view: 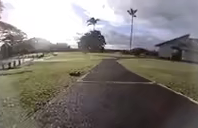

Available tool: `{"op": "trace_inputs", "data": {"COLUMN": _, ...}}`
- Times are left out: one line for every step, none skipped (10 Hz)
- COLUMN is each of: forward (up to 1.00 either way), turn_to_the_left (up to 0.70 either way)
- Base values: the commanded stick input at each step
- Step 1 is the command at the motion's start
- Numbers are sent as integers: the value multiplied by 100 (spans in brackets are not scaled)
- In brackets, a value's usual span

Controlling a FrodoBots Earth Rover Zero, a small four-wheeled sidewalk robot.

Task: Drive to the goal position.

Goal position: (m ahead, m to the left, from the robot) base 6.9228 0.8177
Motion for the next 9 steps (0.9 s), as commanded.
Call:
{"op": "trace_inputs", "data": {"forward": 60, "turn_to_the_left": -1}}
{"op": "trace_inputs", "data": {"forward": 60, "turn_to_the_left": 0}}
{"op": "trace_inputs", "data": {"forward": 60, "turn_to_the_left": 0}}
{"op": "trace_inputs", "data": {"forward": 60, "turn_to_the_left": 0}}
{"op": "trace_inputs", "data": {"forward": 60, "turn_to_the_left": 0}}
{"op": "trace_inputs", "data": {"forward": 60, "turn_to_the_left": 0}}
{"op": "trace_inputs", "data": {"forward": 60, "turn_to_the_left": 0}}
{"op": "trace_inputs", "data": {"forward": 60, "turn_to_the_left": 0}}
{"op": "trace_inputs", "data": {"forward": 60, "turn_to_the_left": 0}}
